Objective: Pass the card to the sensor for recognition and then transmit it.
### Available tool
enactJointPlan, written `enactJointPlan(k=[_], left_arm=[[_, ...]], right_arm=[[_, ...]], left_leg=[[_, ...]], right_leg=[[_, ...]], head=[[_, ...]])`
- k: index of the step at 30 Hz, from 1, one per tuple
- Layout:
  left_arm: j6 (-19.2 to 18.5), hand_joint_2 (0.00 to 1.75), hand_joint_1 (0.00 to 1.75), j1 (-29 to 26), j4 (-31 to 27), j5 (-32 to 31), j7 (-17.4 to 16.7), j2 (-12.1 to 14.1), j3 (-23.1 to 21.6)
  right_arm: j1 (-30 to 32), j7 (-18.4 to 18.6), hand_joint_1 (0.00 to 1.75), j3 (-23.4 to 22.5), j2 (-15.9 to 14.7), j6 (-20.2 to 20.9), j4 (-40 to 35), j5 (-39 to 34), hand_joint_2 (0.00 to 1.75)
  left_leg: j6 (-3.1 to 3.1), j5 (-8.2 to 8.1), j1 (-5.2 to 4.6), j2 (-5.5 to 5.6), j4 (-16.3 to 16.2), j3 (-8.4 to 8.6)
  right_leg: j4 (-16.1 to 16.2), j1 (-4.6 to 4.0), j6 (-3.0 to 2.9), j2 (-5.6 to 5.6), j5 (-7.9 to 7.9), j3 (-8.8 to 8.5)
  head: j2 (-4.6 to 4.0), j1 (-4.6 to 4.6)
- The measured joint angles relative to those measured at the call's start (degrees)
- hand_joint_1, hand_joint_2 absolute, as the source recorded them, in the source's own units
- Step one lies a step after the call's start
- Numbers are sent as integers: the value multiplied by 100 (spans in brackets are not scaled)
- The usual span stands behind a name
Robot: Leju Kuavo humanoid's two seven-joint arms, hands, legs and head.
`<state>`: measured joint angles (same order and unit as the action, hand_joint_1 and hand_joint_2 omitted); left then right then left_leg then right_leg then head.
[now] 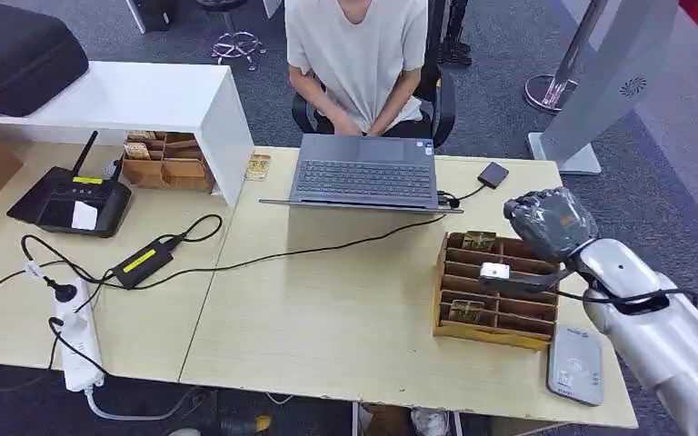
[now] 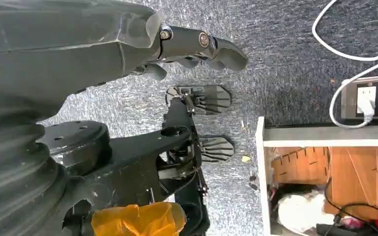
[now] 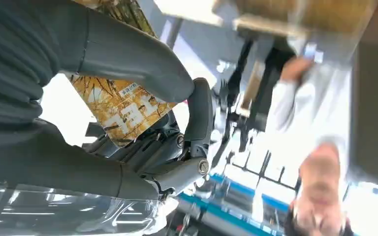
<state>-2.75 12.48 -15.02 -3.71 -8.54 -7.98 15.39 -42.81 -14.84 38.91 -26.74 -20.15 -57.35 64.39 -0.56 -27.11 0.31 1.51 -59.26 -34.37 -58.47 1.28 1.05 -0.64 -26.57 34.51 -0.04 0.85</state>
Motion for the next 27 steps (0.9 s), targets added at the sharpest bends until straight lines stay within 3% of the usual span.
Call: enactJointPlan(k=[8,21,24,27], left_arm=[[2,175,0,150,2,-74,-164,-28,-75],[2,175,0,271,9,-169,-311,-122,-142],[2,175,0,306,15,-225,-400,-160,-168],[33,175,0,363,37,-302,-518,-230,-232]], right_arm=[[-1278,63,154,107,597,356,50,37,175],[-2117,357,154,409,1371,393,280,48,175],[-2280,571,154,455,1682,415,496,151,175],[-2463,866,154,573,2187,507,907,348,175]], left_leg=[[-8,5,1,0,0,1],[-9,5,2,-1,0,-1],[-9,5,1,-14,0,0],[-10,6,6,-27,0,0]], right_leg=[[-9,-1,-4,-2,3,6],[-10,-1,-4,-5,3,7],[-11,-1,-5,-17,4,9],[-12,-3,-10,-32,7,19]], head=[[0,-2],[0,-2],[0,2],[0,0]])
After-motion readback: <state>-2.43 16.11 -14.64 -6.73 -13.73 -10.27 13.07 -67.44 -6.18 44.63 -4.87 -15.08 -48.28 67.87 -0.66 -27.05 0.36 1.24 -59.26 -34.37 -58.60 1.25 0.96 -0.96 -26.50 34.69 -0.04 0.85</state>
